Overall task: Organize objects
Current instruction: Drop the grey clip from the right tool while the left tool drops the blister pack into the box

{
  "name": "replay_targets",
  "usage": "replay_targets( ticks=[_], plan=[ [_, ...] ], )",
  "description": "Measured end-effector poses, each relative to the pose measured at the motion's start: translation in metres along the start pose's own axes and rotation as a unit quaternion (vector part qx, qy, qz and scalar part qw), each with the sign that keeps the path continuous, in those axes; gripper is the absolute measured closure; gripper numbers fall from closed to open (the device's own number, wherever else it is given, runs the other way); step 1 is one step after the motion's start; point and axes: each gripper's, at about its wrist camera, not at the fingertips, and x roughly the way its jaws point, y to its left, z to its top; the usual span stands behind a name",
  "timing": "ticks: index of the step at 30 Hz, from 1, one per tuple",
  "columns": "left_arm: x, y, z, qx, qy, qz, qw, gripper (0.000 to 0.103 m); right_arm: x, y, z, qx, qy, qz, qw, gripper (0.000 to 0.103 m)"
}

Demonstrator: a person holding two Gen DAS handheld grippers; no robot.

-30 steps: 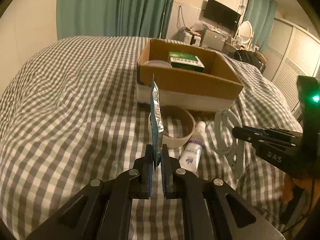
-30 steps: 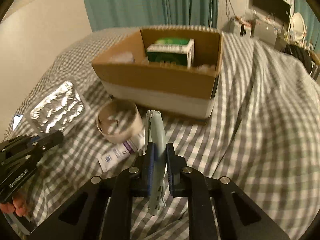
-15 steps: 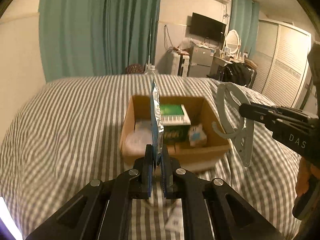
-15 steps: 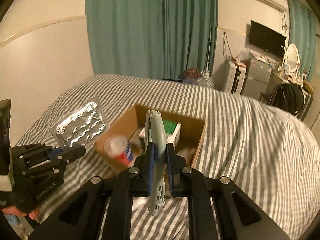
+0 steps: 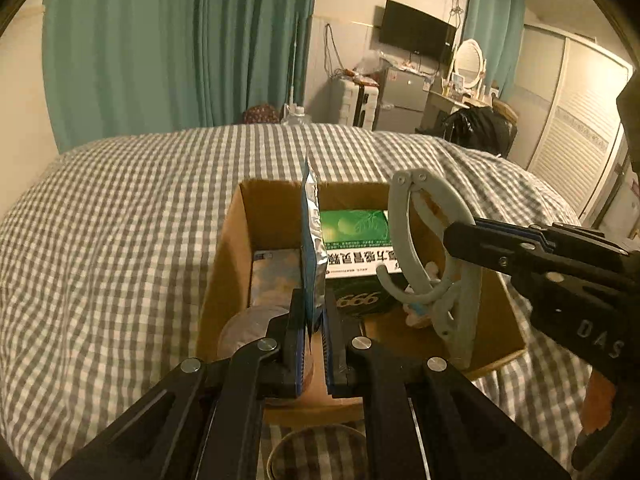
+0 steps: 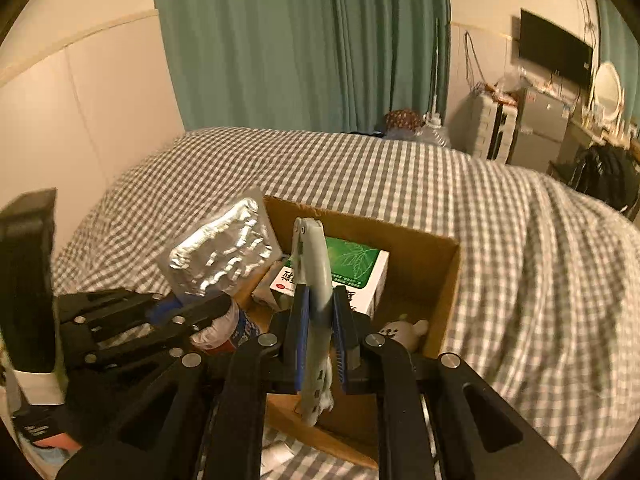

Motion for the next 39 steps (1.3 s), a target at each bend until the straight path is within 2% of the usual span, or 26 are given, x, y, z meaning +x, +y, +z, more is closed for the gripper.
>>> replay_targets(
  ticks=[2,3,4,6,7,9,10,11,12,16,19,21,25,29,35,39],
  plan=[
    [0.004,0.000,-0.001,0.002,0.000,0.000,1.0000,0.096,-0.001,-0.009,0.001,0.012,-0.006,0.003,1.000,0.092],
    [0.005,0.000,-0.003,0.003,0.002,0.000,1.0000,0.095,-0.001,-0.011,0.000,0.014,-0.008,0.000,1.000,0.088],
    [0.005,0.000,-0.004,0.003,0.005,-0.001,1.0000,0.094,-0.004,-0.013,0.000,0.016,-0.010,-0.005,1.000,0.084],
    [0.002,0.000,-0.005,0.003,0.009,0.001,1.0000,0.092,-0.013,-0.014,-0.001,0.019,-0.021,-0.011,1.000,0.065],
    [-0.001,-0.001,-0.006,0.004,0.011,-0.001,0.9999,0.087,-0.015,-0.012,0.000,0.022,-0.025,-0.012,0.999,0.063],
    [-0.010,-0.003,-0.007,0.008,0.007,0.006,0.9999,0.069,-0.026,-0.011,0.001,0.024,-0.032,-0.015,0.999,0.059],
    [-0.016,-0.003,-0.008,0.010,0.003,0.012,0.9999,0.049,-0.030,-0.009,0.002,0.024,-0.033,-0.019,0.999,0.058],
    [-0.023,-0.003,-0.008,0.008,-0.003,0.019,0.9998,0.033,-0.036,-0.008,0.001,0.023,-0.035,-0.022,0.999,0.055],
    [-0.030,-0.003,-0.007,0.005,-0.009,0.025,0.9996,0.031,-0.044,-0.006,0.001,0.024,-0.039,-0.026,0.999,0.051],
    [-0.064,0.003,-0.004,-0.012,-0.027,0.029,0.9991,0.029,-0.075,0.001,-0.002,0.023,-0.049,-0.039,0.998,0.039],
    [-0.096,0.004,-0.006,-0.013,-0.050,0.041,0.9979,0.016,-0.102,0.010,-0.005,0.015,-0.058,-0.050,0.997,0.031],
    [-0.118,0.005,-0.009,-0.017,-0.066,0.046,0.9966,0.012,-0.122,0.019,-0.007,0.009,-0.063,-0.061,0.996,0.023],
    [-0.152,0.008,-0.014,-0.022,-0.089,0.045,0.9948,0.003,-0.153,0.031,-0.014,0.000,-0.076,-0.071,0.995,0.016],
    [-0.179,0.011,-0.024,-0.026,-0.107,0.047,0.9928,0.000,-0.177,0.047,-0.025,-0.012,-0.083,-0.078,0.993,0.012],
    [-0.199,0.022,-0.049,-0.037,-0.123,0.065,0.9896,0.000,-0.177,0.055,-0.045,-0.015,-0.078,-0.084,0.993,0.010],
    [-0.185,0.028,-0.075,-0.050,-0.109,0.078,0.9897,0.000,-0.158,0.051,-0.064,-0.015,-0.063,-0.091,0.994,0.009]
  ],
)
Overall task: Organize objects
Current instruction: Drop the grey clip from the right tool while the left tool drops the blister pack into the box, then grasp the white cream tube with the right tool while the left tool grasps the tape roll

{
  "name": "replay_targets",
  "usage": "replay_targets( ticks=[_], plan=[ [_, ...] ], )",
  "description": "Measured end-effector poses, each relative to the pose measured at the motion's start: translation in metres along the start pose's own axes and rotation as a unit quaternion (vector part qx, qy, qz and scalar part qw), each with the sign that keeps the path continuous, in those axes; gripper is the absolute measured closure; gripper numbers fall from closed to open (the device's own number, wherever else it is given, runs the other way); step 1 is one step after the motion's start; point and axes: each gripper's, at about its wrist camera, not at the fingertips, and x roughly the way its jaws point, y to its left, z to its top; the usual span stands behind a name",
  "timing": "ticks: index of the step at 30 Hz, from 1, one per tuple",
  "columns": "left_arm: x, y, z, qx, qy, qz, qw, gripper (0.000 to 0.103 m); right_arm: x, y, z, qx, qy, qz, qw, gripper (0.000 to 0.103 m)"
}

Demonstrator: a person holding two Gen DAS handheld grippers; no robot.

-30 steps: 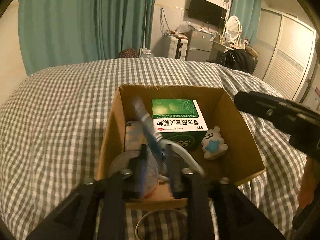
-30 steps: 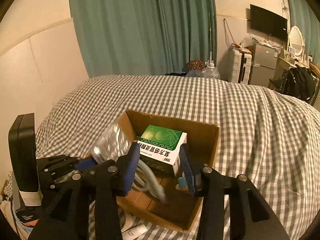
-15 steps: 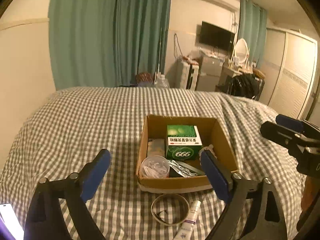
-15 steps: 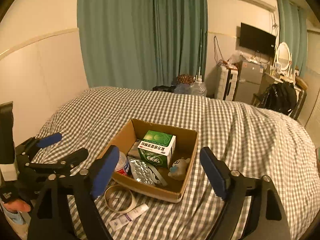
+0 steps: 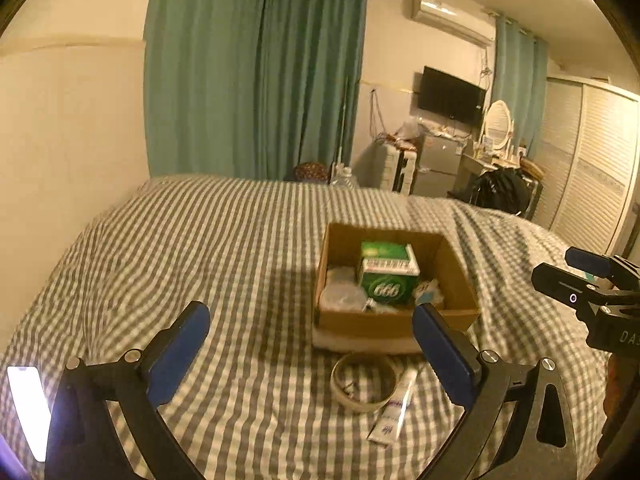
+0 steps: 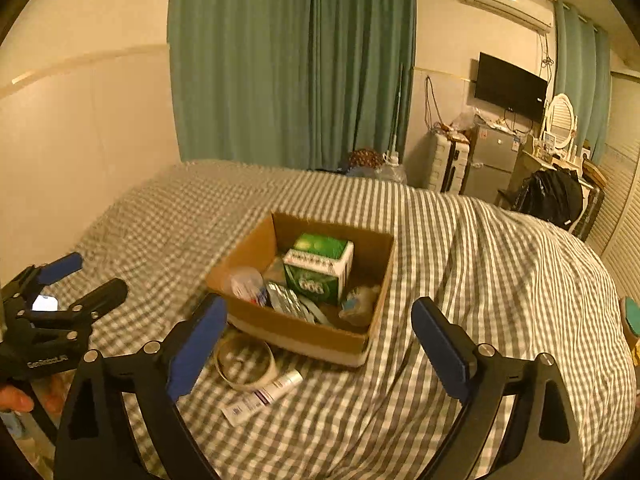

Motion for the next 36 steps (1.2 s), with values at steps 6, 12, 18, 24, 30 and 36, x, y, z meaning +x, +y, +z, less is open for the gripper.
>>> replay_targets(
  ticks=[6,12,18,24,30,36],
  plan=[
    [0.039,-0.005,-0.045,0.001,0.049,0.008,0.9988,0.000,0.050,-0.008,-0.039,0.010,0.055,-0.018,0.998,0.009],
    [0.081,-0.021,-0.085,0.030,0.098,0.006,0.9948,0.000,0.092,-0.015,-0.074,0.009,0.108,-0.036,0.993,0.009],
    [0.105,-0.044,-0.106,0.068,0.127,-0.019,0.9894,0.000,0.116,-0.028,-0.093,0.029,0.138,-0.046,0.989,0.009],
    [0.133,-0.056,-0.107,0.074,0.143,-0.042,0.9861,0.000,0.124,-0.040,-0.098,0.056,0.146,-0.046,0.987,0.009],
    [0.159,-0.060,-0.110,0.066,0.145,-0.087,0.9834,0.000,0.129,-0.043,-0.101,0.064,0.154,-0.055,0.984,0.009],
    [0.161,-0.052,-0.109,0.051,0.153,-0.104,0.9814,0.017,0.128,-0.037,-0.101,0.058,0.155,-0.069,0.984,0.009]
  ],
)
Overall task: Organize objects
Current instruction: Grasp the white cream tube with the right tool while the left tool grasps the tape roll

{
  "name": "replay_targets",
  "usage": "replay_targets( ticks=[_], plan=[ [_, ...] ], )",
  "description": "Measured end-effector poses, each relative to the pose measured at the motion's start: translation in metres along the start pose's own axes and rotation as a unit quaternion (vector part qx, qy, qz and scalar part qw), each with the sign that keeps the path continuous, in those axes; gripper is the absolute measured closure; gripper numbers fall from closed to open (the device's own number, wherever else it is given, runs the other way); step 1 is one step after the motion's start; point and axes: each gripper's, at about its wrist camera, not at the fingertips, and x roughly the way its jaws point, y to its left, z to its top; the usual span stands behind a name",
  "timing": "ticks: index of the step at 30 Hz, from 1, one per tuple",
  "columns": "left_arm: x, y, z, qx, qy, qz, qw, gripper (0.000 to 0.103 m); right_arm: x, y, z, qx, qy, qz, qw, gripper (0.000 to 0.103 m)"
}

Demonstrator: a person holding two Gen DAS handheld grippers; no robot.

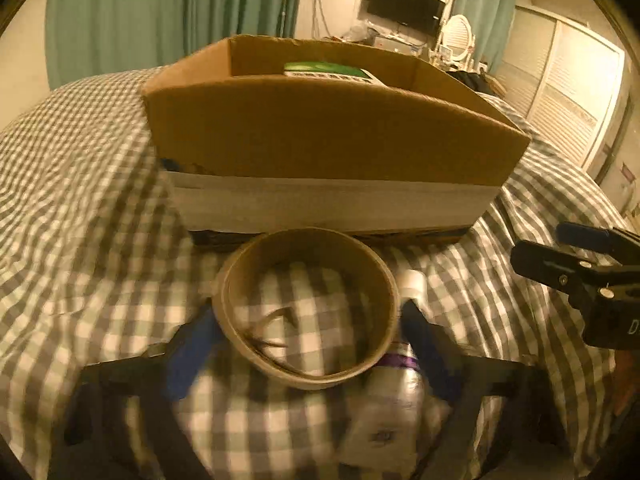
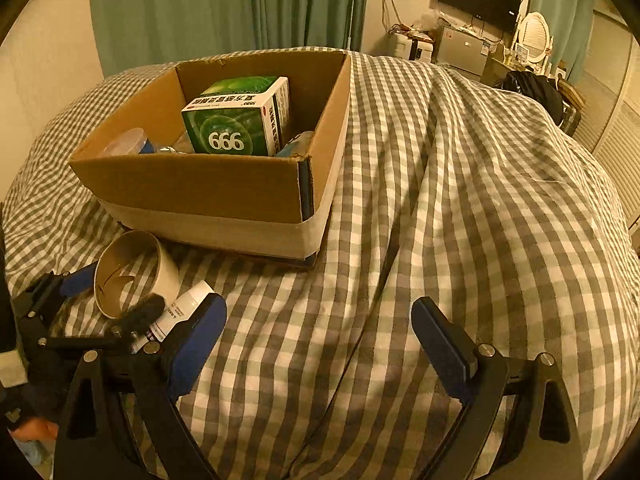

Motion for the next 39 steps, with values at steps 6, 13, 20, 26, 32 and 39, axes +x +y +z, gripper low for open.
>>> replay_targets(
  ticks=[6,13,20,26,32,39],
  plan=[
    [-0.040,0.016,-0.007,-0.024,-0.023,0.062,0.9975,0.018,-0.004,0.015,-0.001,-0.007,0.001,0.007,1.000,0.009],
    [-0.074,0.047,-0.010,-0.076,-0.057,0.131,0.9868,0.018,0.018,0.075,-0.008,-0.055,0.047,0.076,0.994,0.009],
    [-0.074,0.058,-0.011,-0.094,-0.054,0.133,0.9852,0.018,0.049,0.108,-0.012,-0.097,0.083,0.096,0.987,0.053],
    [-0.070,0.050,-0.019,-0.092,-0.043,0.114,0.9883,0.018,0.026,0.096,-0.017,-0.110,0.060,0.098,0.987,0.081],
    [-0.077,0.030,-0.022,-0.066,-0.048,0.123,0.9891,0.018,-0.014,0.078,-0.019,-0.104,0.022,0.114,0.988,0.082],
    [-0.090,0.006,-0.013,-0.060,-0.053,0.103,0.9915,0.018,-0.060,0.045,-0.018,-0.079,-0.030,0.117,0.989,0.082]
  ],
)
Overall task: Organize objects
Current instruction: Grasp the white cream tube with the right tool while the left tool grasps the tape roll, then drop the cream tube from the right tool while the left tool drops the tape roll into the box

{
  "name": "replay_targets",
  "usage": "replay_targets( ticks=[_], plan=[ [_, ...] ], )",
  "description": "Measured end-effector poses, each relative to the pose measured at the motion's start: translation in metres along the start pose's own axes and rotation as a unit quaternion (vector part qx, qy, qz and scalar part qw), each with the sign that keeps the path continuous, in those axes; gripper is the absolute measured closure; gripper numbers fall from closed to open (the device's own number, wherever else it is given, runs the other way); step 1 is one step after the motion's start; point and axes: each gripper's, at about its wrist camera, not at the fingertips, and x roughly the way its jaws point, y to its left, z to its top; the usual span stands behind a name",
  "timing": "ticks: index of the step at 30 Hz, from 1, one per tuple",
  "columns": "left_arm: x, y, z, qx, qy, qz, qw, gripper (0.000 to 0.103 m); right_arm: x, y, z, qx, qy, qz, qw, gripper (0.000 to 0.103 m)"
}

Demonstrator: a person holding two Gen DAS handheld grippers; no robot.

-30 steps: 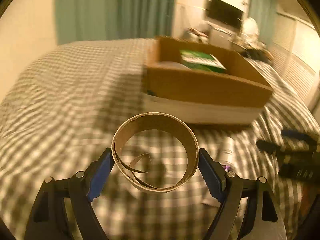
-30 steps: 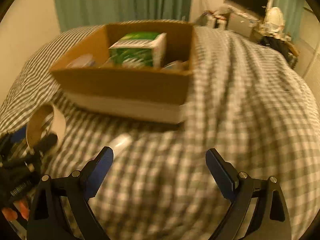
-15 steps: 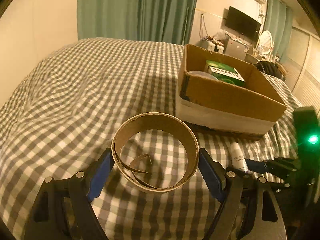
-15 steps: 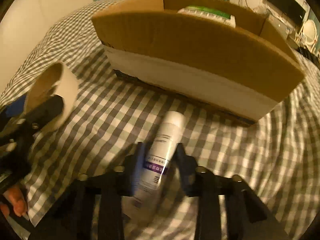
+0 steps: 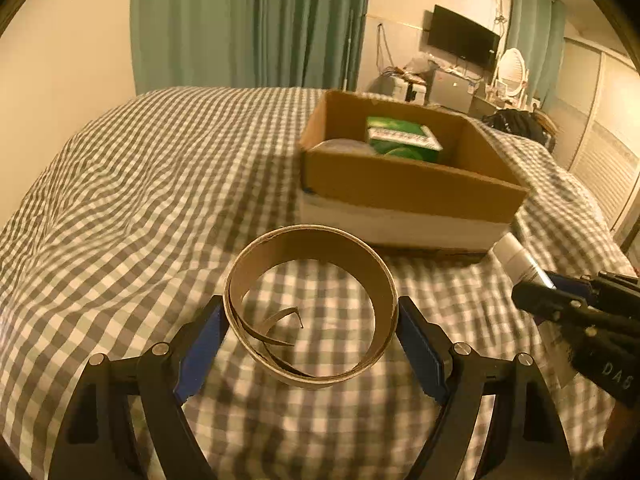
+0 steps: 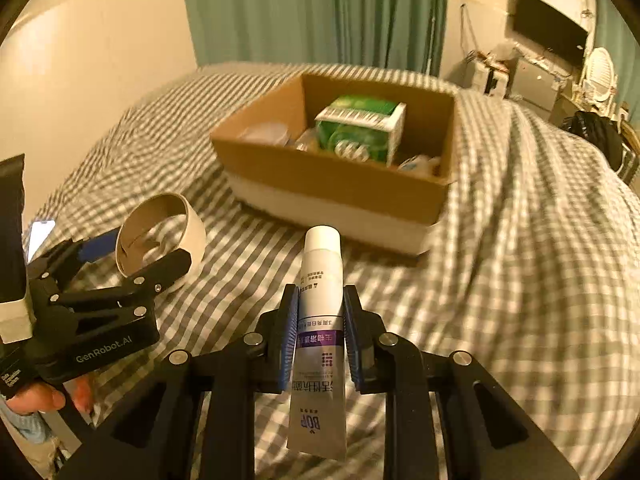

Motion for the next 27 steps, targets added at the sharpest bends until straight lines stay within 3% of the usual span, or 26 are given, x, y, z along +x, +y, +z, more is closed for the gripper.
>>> replay_targets(
  ticks=[6,15,21,27],
  plan=[
    [-0.029,-0.022,0.027,0.008,-0.031,-0.035,0.9989,0.018,-0.038,-0.016,0.021,0.008,-0.043,-0.018,0.999,0.082],
    [-0.056,-0.048,0.105,0.028,-0.114,-0.052,0.9918,0.018,-0.074,-0.039,0.091,-0.001,-0.108,-0.034,0.994,0.082],
    [-0.027,-0.063,0.148,0.053,-0.141,-0.042,0.9876,0.018,-0.065,-0.055,0.135,0.017,-0.127,-0.015,0.992,0.082],
    [0.025,-0.063,0.161,0.046,-0.107,-0.035,0.9925,0.018,-0.014,-0.070,0.157,0.041,-0.102,-0.010,0.994,0.082]
  ],
)
